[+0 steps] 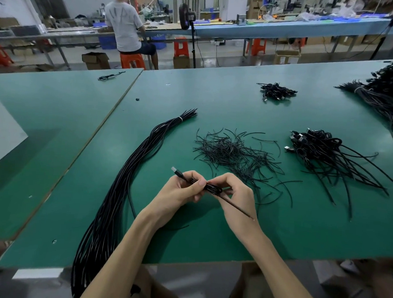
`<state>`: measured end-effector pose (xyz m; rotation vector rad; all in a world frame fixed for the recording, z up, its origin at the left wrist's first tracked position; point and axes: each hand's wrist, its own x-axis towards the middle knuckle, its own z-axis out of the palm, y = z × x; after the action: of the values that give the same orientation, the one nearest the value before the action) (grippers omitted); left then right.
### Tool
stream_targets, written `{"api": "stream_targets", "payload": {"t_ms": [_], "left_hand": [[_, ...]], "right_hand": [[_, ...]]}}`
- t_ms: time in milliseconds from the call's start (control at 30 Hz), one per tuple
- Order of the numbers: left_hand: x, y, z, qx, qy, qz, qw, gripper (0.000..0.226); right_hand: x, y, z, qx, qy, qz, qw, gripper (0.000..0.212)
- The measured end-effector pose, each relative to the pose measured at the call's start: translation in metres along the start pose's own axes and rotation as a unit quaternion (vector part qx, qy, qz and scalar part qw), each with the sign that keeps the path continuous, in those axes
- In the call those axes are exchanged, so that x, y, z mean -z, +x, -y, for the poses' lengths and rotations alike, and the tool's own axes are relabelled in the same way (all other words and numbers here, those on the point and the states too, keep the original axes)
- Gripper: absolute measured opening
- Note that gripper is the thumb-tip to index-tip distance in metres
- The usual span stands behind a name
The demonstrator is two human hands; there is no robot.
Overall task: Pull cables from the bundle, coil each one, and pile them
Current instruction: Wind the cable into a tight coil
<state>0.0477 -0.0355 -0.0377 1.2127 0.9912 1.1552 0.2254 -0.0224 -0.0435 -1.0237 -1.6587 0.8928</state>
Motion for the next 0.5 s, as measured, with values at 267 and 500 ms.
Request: {"api": "stream_targets", "payload": {"t_ms": [267,500], "left_hand": [[-0.0029,-0.0008,-0.0003,-0.011,0.015,-0.012,1.000,0.015],[-0.0033,0.0009,0.0000,-0.007,0.021,-0.023,0.999,0.017]], "right_hand": [[0.0042,0.0019,-0.0025,-0.038,0.084,0.004,0.996,0.025],[0.0002,-0.0001,-0.0007,-0.009,0.035,0.005,0.999,0.031]]}}
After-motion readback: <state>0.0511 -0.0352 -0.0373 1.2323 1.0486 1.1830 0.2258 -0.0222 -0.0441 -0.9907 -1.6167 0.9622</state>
